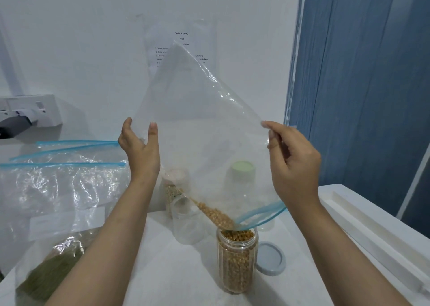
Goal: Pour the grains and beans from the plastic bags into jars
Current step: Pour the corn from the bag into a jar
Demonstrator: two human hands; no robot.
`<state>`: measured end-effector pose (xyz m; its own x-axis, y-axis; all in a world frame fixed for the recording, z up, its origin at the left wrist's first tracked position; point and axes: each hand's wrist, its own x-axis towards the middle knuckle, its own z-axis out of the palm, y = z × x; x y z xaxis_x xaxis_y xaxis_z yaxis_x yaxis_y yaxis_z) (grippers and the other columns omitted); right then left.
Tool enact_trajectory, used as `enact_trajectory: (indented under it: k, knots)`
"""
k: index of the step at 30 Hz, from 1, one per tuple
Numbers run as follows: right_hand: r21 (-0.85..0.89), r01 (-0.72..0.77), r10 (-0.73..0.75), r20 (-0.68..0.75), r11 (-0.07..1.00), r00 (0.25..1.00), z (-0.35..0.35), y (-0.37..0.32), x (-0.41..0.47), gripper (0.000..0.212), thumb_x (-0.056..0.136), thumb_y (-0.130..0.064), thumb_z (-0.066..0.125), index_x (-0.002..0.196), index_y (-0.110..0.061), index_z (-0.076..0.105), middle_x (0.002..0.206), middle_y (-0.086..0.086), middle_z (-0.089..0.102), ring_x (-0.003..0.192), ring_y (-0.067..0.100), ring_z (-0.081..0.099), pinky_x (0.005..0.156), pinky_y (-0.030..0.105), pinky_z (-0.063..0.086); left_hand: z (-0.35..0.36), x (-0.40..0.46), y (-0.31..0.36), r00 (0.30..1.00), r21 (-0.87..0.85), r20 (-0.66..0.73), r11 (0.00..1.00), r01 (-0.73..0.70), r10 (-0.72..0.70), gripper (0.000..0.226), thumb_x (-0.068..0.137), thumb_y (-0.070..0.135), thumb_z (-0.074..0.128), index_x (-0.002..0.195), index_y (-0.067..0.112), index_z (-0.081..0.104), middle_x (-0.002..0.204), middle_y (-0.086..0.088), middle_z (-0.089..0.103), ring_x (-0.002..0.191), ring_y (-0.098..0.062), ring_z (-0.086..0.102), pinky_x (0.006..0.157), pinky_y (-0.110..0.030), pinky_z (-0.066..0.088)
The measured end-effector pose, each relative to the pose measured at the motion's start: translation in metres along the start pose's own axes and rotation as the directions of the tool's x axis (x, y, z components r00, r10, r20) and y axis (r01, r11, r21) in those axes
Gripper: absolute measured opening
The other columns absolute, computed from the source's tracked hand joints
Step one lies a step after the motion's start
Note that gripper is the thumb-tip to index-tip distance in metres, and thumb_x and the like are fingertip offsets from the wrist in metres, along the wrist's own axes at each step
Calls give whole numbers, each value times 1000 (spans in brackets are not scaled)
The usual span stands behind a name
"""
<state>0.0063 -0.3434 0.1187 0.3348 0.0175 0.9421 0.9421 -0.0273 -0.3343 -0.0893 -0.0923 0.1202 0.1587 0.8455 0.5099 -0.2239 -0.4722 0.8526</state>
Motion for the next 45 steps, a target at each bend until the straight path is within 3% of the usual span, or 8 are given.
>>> enact_trajectory:
  k: [9,12,14,17,25,31,39,45]
  knots:
    - [25,-7,7,-28,1000,1000,0,-3,-1,24,101,-6,53,120,-8,69,91,-7,63,72,6,54,62,18,44,-2,-3,-2,1000,-16,11,1000,3,-3,67,100,43,53,155,31,16,158,-3,17,116,-8,43,99,-21,35]
    - [31,-15,17,-59,999,998,-2,-1,-1,24,101,-4,54,118,-7,70,88,-6,63,69,8,53,61,20,43,-2,-6,-12,995,-83,17,992,97,-96,78,97,50,54,155,38,4,159,-4,20,121,-15,47,107,-36,41]
    - [32,-22,24,-60,999,998,-3,0,-3,23,101,-4,54,117,-6,70,89,-4,64,70,15,56,61,24,44,1,-13,-22,978,-153,69,966,207,-199,79,97,52,53,155,39,1,154,-2,30,121,-22,56,98,-40,50]
    - [32,-35,37,-55,999,998,-5,1,-6,24,101,-5,53,117,-5,70,87,-4,64,70,16,56,61,22,43,8,-23,-30,954,-235,153,928,288,-258,73,100,46,48,156,31,4,141,-1,48,98,-17,68,80,-31,54]
    - [50,-99,102,-62,994,993,-13,10,-9,24,101,-6,53,117,-5,70,91,-7,64,72,2,55,64,10,39,16,-26,-30,977,-274,156,944,183,-144,66,99,41,54,154,31,19,136,-8,50,96,-10,64,74,-25,54]
    - [64,-105,109,-56,992,993,-13,14,-8,24,101,-6,53,117,-7,70,91,-4,66,73,6,56,64,11,40,15,-27,-35,982,-266,126,949,169,-139,66,99,42,54,154,31,20,137,-9,48,97,-10,63,73,-25,54]
    - [90,-120,123,-34,989,992,-14,24,-6,24,102,-8,52,119,-9,69,89,-3,64,72,10,56,62,18,42,17,-28,-31,986,-240,104,959,152,-130,67,100,41,54,155,32,17,135,-6,49,98,-10,62,68,-20,55]
    - [131,-174,176,-1,976,984,-17,30,-6,30,103,-11,51,129,-17,64,87,-10,60,67,7,50,63,16,41,21,-36,-22,994,-248,73,964,92,-76,81,99,37,57,153,45,-2,124,-2,52,95,-13,69,82,-32,57]
